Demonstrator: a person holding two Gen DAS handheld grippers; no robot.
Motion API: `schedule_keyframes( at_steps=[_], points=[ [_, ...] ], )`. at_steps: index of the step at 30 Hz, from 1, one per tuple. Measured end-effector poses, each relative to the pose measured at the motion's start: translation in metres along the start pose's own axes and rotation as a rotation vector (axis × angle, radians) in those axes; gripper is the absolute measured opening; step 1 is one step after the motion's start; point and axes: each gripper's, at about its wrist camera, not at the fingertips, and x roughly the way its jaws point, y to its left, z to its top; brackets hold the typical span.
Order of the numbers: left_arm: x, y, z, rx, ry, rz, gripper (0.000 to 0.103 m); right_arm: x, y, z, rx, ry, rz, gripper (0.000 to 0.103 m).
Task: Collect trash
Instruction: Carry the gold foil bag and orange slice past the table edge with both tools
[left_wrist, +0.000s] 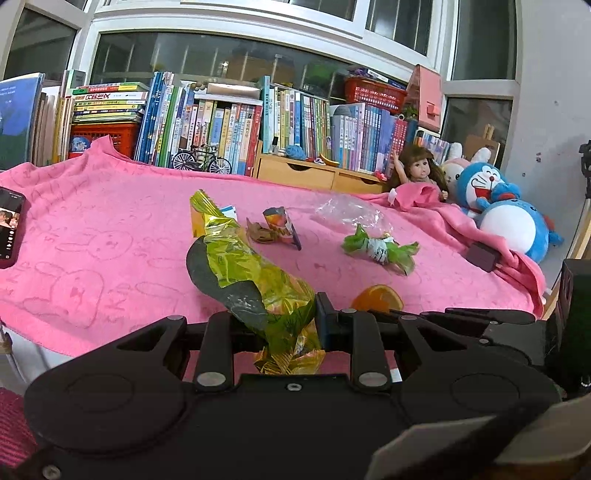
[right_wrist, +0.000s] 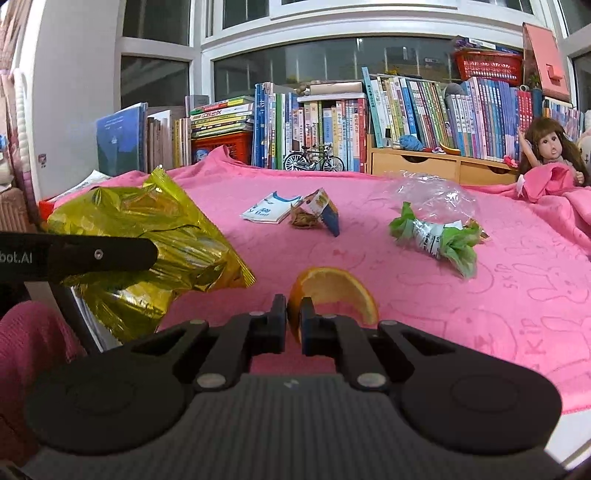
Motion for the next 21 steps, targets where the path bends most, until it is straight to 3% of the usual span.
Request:
schedule_keyframes(
  at_steps=[8, 21],
  points=[
    [-0.012, -0.006, -0.002, 0.036, 0.017, -0.016, 0.024, -0.005, -0.002, -0.002, 0.041, 0.006, 0.018, 0.011],
    [-0.019, -0.017, -0.022, 0.055, 0.124, -0.068, 0.024, -0.02, 0.005, -0.02, 0.084, 0.053, 0.031, 0.011]
  ],
)
